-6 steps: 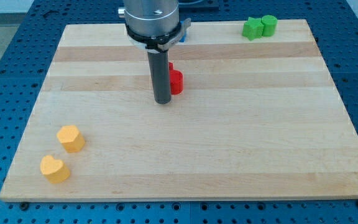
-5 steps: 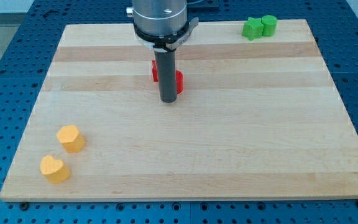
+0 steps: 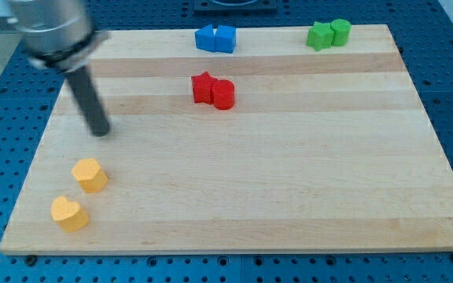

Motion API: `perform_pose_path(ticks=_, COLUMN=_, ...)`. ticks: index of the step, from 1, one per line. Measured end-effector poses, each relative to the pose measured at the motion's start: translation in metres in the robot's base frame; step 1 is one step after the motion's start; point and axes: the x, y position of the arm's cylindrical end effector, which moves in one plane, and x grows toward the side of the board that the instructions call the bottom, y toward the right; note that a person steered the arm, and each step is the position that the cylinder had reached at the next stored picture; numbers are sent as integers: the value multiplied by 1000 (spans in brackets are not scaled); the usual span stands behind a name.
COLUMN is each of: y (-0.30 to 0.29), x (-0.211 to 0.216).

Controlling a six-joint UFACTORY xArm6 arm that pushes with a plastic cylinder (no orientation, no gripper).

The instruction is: Slide yellow hexagon towards center

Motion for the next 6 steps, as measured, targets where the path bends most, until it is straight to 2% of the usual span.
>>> perform_pose_path(ticks=1, y=-57, x=48)
perform_pose_path(ticks=2, y=-58, x=65)
perform_pose_path(ticks=4, y=-10, x=74)
perform_pose_path(ticks=6, y=78, x=74)
